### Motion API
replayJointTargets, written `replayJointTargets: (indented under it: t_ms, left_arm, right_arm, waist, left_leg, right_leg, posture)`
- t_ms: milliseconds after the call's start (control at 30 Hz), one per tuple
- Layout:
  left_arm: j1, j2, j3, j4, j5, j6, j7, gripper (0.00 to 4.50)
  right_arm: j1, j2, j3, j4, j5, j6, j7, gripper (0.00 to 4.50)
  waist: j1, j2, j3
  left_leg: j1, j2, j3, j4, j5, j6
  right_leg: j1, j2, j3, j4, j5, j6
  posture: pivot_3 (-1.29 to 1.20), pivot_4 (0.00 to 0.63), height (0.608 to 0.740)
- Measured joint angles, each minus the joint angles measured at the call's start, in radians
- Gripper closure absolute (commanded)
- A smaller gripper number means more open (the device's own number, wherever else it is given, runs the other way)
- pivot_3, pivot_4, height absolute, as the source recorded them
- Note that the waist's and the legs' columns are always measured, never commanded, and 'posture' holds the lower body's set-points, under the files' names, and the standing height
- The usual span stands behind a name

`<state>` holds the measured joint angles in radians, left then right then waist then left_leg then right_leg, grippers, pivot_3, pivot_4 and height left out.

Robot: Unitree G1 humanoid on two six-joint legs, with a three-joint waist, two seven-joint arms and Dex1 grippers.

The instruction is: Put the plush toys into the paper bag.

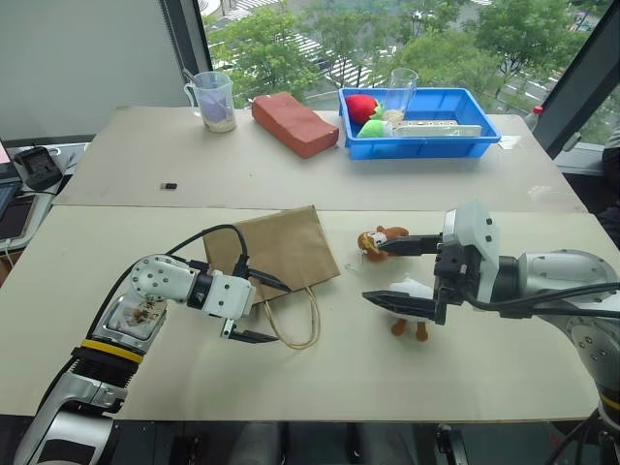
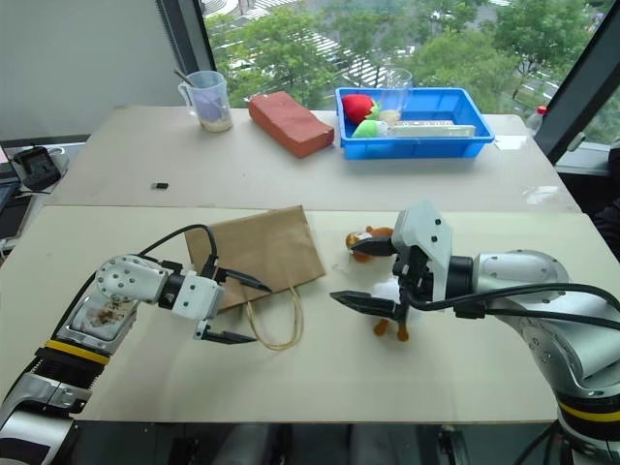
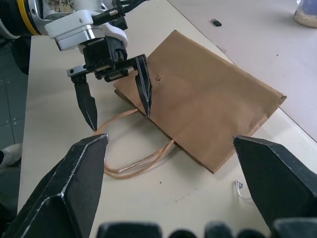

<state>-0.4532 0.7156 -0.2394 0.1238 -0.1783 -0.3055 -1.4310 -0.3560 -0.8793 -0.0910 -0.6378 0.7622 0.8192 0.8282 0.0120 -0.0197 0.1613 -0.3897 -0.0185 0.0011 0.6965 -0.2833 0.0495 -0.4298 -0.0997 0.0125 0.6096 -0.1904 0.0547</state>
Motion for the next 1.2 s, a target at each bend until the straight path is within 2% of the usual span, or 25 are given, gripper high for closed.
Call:
replayJointTargets:
  t_ms: [333,600,733,767,867,1067,1200]
  left_arm:
    - [-0.007,-0.035,-0.008,0.002,0.004,0.001,0.006,0.00]
    - [-0.046,-0.087,-0.046,0.093,0.097,-0.129,0.056,0.00]
    - [-0.057,-0.123,-0.048,0.090,0.078,-0.083,0.074,0.00]
    - [-0.057,-0.131,-0.048,0.086,0.060,-0.054,0.072,0.52]
    - [-0.057,-0.133,-0.048,0.063,0.021,0.006,0.051,1.70]
    - [-0.063,-0.124,-0.039,0.028,-0.053,0.120,0.008,4.48]
    - [-0.097,-0.124,-0.005,0.005,-0.102,0.190,0.007,4.48]
  right_arm:
    - [0.000,-0.003,0.000,-0.004,0.007,0.013,-0.027,0.05]
    - [-0.002,0.009,0.011,-0.010,0.004,0.019,-0.071,0.05]
    - [-0.006,0.030,0.034,-0.010,0.003,0.019,-0.101,0.05]
    - [-0.009,0.039,0.037,-0.010,0.003,0.020,-0.115,0.00]
    - [-0.015,0.047,0.038,-0.010,0.004,0.022,-0.142,0.00]
    - [0.007,0.047,0.037,-0.029,0.004,0.026,-0.176,0.00]
    - [0.040,0.055,0.037,-0.045,0.003,0.026,-0.197,0.00]
  waist:
    - [0.000,0.000,0.000]
    - [0.002,0.000,0.000]
    - [0.000,0.000,0.000]
    - [0.000,0.000,0.000]
    - [0.000,0.000,0.000]
    - [0.001,0.000,0.000]
    - [0.000,0.000,0.000]
  left_leg:
    - [0.000,0.000,0.000,0.000,0.000,0.000]
    - [-0.001,-0.001,0.000,0.000,0.000,0.000]
    - [-0.001,-0.001,0.000,0.000,-0.001,0.001]
    - [-0.001,-0.001,0.000,0.000,-0.001,0.001]
    - [-0.001,-0.001,0.000,0.000,-0.001,0.001]
    - [-0.001,-0.001,0.000,0.000,-0.001,0.002]
    - [-0.001,-0.002,0.000,0.000,-0.001,0.002]
  right_leg:
    - [0.000,0.000,0.000,0.000,0.000,0.000]
    - [0.000,0.000,0.000,-0.001,0.000,0.000]
    - [0.000,-0.001,0.000,-0.001,0.000,0.000]
    - [0.000,-0.001,0.000,-0.001,0.000,0.001]
    - [0.000,-0.001,-0.001,-0.001,0.000,0.001]
    - [0.000,-0.001,-0.001,-0.001,-0.001,0.001]
    - [0.000,-0.001,-0.001,-0.001,-0.001,0.001]
  posture:
    - [0.00,0.150,0.740]
    - [0.00,0.150,0.740]
    - [0.00,0.150,0.740]
    - [0.00,0.150,0.740]
    - [0.00,0.150,0.740]
    - [0.00,0.150,0.740]
    - [0.00,0.150,0.740]
